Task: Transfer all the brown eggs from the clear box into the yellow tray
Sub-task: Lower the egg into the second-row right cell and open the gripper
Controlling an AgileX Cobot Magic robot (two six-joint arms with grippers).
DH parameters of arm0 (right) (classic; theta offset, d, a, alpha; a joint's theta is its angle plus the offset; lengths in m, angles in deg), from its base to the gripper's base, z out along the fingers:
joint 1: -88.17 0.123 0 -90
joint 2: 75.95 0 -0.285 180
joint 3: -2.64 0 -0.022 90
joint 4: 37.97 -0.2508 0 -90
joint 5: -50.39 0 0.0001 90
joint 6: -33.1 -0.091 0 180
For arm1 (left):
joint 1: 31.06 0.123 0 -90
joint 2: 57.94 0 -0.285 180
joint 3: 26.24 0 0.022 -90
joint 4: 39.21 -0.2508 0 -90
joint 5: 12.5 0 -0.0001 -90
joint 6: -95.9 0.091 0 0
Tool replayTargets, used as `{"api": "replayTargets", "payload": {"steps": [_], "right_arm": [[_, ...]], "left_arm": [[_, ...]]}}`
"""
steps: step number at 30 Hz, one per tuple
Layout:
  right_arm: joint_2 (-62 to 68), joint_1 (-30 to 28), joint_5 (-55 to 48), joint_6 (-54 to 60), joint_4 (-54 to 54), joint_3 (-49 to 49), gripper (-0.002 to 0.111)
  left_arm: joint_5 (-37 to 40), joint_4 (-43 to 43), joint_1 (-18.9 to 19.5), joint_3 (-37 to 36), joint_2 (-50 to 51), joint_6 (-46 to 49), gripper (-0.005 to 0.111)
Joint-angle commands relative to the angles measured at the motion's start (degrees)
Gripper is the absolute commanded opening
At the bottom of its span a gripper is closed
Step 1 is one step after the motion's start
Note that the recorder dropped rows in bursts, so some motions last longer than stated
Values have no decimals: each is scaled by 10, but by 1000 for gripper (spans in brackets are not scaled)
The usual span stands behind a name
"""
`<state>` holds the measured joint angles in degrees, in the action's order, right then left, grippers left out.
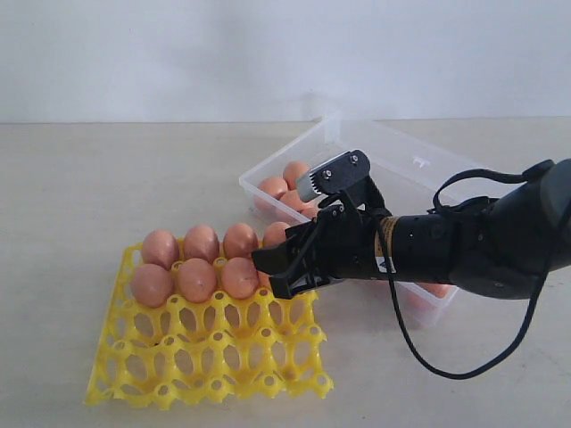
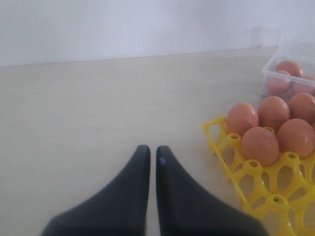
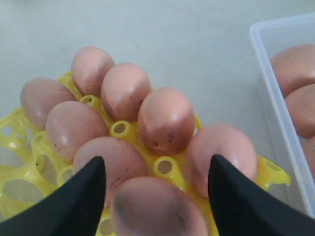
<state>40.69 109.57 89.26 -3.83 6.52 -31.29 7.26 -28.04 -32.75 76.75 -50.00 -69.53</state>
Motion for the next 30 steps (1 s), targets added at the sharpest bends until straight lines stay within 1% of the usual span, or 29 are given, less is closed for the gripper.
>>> {"api": "replayTargets", "payload": {"steps": [1,5,7,11,12,14,16,23,26,30], "right_arm": [[-1,-3,6,1,-4,2,54],[-15,-3,8,1,-3,2,54],[-42,-3,-9,-1,-3,2,52],[-76,-3,-143,-48,-3,2,11],[-76,-3,-179,-52,-3,2,-1],[-72,-3,-230,-63,-3,2,0],[-65,-3,-241,-65,-3,2,0],[-46,-3,-155,-65,-2,2,0],[-31,-2,-148,-73,-2,2,0],[-15,3,-144,-95,25,2,0]], "left_arm": [[-2,-1,-2,-2,-2,1,4],[-2,-1,-2,-2,-2,1,4],[-2,-1,-2,-2,-2,1,4],[-2,-1,-2,-2,-2,1,4],[-2,-1,-2,-2,-2,1,4],[-2,-1,-2,-2,-2,1,4],[-2,-1,-2,-2,-2,1,4],[-2,-1,-2,-2,-2,1,4],[-2,-1,-2,-2,-2,1,4],[-2,-1,-2,-2,-2,1,4]]}}
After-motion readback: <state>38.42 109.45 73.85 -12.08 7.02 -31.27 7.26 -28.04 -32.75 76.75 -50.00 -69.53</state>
